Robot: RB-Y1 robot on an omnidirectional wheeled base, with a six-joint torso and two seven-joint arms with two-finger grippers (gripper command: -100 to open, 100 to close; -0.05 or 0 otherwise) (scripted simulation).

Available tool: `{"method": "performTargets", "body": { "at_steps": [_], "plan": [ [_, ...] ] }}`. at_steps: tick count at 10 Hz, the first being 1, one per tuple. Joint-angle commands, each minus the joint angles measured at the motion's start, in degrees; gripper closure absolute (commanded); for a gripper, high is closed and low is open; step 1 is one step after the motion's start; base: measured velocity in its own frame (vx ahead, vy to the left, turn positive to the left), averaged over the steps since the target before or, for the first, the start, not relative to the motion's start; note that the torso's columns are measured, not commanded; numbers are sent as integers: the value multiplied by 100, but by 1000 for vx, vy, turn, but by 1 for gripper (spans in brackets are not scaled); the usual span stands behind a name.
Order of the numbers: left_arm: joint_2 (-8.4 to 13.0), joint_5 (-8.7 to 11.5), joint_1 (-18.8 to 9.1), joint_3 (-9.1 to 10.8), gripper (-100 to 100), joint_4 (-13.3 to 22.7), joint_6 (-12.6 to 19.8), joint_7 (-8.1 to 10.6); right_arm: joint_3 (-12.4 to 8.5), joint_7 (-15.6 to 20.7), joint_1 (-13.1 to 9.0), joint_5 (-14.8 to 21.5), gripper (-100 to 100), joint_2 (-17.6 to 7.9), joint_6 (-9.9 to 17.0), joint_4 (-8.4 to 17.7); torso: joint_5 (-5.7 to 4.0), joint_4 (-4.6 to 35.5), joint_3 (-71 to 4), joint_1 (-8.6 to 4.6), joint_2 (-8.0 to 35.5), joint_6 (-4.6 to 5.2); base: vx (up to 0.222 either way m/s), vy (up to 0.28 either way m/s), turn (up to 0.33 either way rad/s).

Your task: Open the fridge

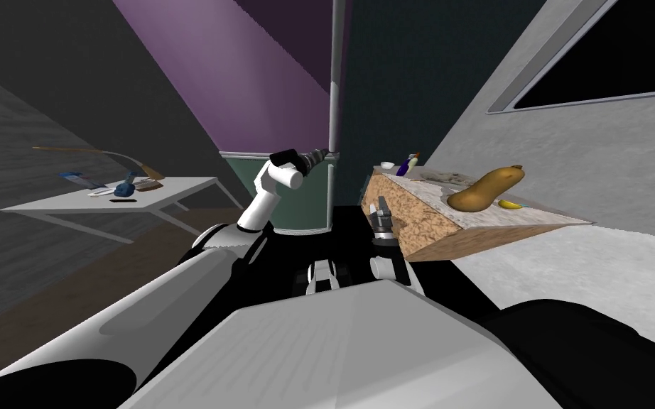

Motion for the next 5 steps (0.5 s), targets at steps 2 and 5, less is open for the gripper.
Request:
{"method": "performTargets", "body": {
  "at_steps": [2,5],
  "plan": [
    [72,-17,-121,-15,-100,33,154,-57,1,0,0,0,0,1,0,0,-5,3,6,-17,10,1,170,-98,-24],
    [130,-26,-217,-26,-100,63,269,-99,0,0,0,0,0,0,0,0,0,0,0,-1,0,0,190,-80,-30]
  ]
}}
